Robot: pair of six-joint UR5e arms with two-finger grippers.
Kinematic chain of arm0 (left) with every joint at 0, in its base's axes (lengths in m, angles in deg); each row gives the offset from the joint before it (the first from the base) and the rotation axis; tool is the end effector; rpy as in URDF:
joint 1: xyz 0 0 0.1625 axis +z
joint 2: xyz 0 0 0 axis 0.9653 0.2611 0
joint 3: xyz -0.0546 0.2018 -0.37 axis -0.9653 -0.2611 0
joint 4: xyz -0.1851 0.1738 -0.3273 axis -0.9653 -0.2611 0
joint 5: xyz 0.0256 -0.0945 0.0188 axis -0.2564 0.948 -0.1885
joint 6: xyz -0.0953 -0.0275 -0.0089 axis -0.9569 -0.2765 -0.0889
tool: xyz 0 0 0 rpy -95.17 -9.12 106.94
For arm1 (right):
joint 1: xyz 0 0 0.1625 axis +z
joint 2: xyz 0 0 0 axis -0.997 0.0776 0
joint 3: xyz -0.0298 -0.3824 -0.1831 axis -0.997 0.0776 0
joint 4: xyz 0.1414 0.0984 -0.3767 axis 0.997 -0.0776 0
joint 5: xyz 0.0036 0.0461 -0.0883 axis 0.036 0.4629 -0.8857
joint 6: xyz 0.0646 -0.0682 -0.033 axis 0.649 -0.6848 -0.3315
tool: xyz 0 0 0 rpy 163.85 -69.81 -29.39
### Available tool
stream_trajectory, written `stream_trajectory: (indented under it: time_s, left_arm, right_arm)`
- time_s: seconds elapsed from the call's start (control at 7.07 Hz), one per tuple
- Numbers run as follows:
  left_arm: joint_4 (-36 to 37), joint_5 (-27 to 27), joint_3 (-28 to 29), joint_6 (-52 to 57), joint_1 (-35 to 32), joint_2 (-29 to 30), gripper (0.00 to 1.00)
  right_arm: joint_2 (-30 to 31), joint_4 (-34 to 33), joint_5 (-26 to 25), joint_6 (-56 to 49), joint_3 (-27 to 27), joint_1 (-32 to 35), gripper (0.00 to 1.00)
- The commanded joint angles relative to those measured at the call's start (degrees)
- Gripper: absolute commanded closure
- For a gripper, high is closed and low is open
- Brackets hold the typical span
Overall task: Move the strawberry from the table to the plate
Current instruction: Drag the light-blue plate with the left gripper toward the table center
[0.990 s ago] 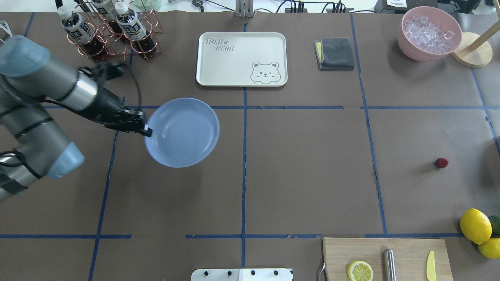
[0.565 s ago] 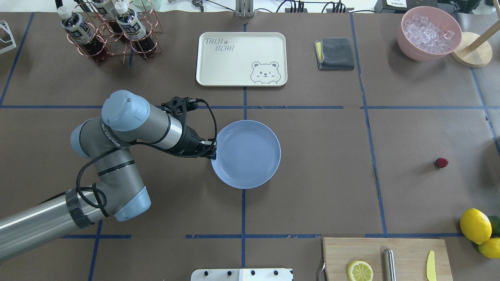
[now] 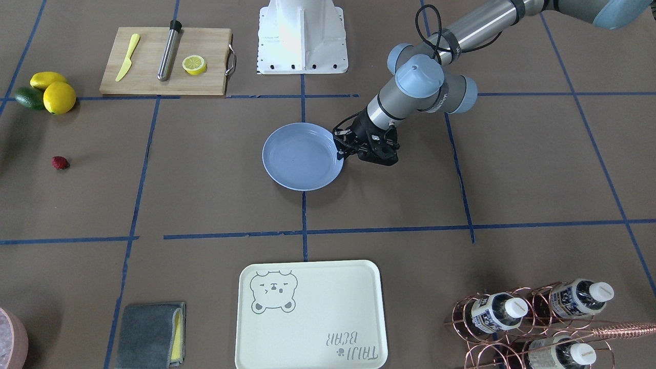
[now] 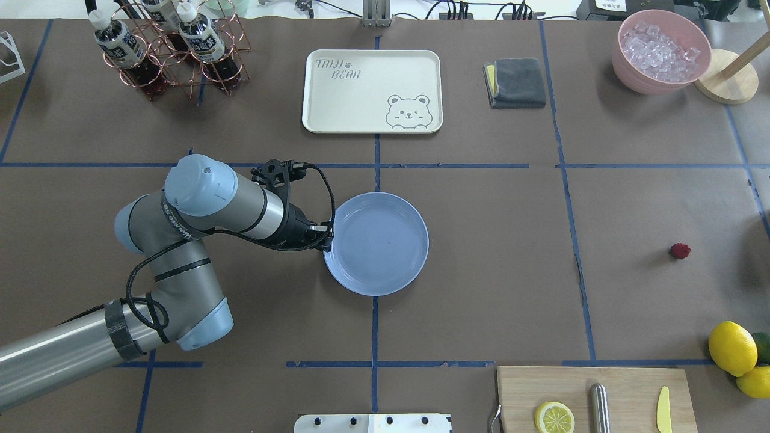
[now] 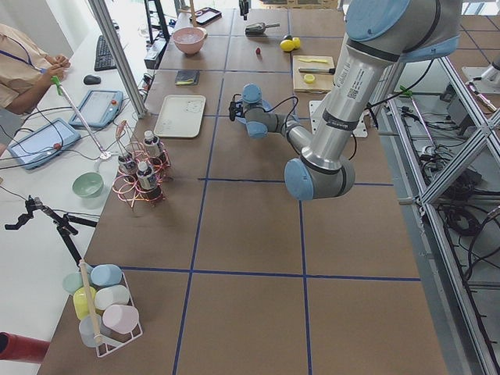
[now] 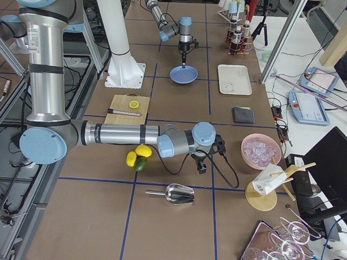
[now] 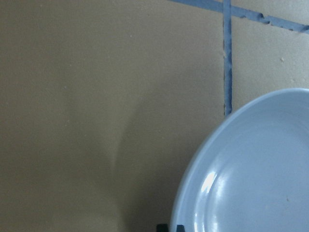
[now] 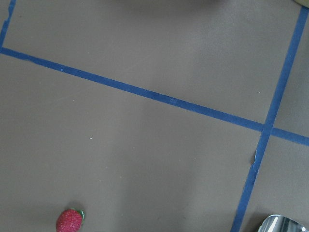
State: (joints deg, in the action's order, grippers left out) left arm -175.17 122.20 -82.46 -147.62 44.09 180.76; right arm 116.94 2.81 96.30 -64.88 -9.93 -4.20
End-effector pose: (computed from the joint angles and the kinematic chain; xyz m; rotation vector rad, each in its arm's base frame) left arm 0.5431 -0.4260 0.2956 0.0380 1.2226 -0.0033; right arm -0.0198 -0.4955 0.6299 0.1575 -0.9160 -0.2605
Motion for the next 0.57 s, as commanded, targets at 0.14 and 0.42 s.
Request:
stream_trajectory:
  time_s: [0.14, 0.42]
  left_arm:
    - [0.0, 0.0, 0.0, 0.1, 0.0, -0.2, 0.93]
    - [-0.1, -1.3, 0.0, 0.2, 0.0, -0.5, 0.43]
  right_arm:
    - [0.0, 0.0, 0.0, 0.0, 0.0, -0.3, 0.0]
    - [0.0, 0.0, 0.0, 0.0, -0.4, -1.5, 0.0]
